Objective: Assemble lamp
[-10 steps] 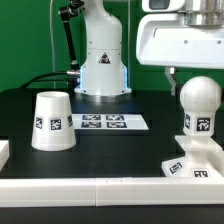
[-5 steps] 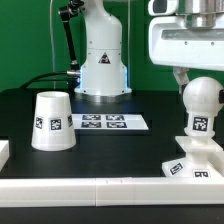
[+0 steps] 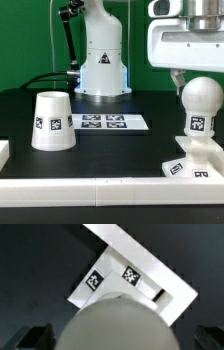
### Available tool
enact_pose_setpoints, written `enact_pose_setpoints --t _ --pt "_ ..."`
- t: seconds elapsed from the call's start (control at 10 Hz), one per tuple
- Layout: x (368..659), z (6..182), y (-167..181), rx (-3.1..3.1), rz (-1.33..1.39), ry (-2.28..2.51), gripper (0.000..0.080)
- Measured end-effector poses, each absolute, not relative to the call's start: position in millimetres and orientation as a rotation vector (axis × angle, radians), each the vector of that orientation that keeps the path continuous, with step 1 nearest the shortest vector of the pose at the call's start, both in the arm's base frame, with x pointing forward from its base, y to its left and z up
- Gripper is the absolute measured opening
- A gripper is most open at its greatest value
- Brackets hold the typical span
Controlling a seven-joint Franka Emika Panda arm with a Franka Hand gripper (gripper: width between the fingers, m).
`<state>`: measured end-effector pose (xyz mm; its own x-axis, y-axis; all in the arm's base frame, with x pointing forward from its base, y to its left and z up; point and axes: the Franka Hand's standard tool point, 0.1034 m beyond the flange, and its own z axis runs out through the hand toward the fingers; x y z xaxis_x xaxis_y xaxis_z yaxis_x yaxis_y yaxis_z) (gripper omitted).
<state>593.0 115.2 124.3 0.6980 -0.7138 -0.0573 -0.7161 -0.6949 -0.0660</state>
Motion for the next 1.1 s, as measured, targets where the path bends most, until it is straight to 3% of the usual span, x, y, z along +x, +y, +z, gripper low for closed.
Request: enact_pose_setpoints --t 0.6,1.1 --pt "591.7 123.0 115.5 -3.026 0.01 0.406 0.0698" --pt "595.7 124.7 108.4 -3.052 -0.037 -0.599 0.0698"
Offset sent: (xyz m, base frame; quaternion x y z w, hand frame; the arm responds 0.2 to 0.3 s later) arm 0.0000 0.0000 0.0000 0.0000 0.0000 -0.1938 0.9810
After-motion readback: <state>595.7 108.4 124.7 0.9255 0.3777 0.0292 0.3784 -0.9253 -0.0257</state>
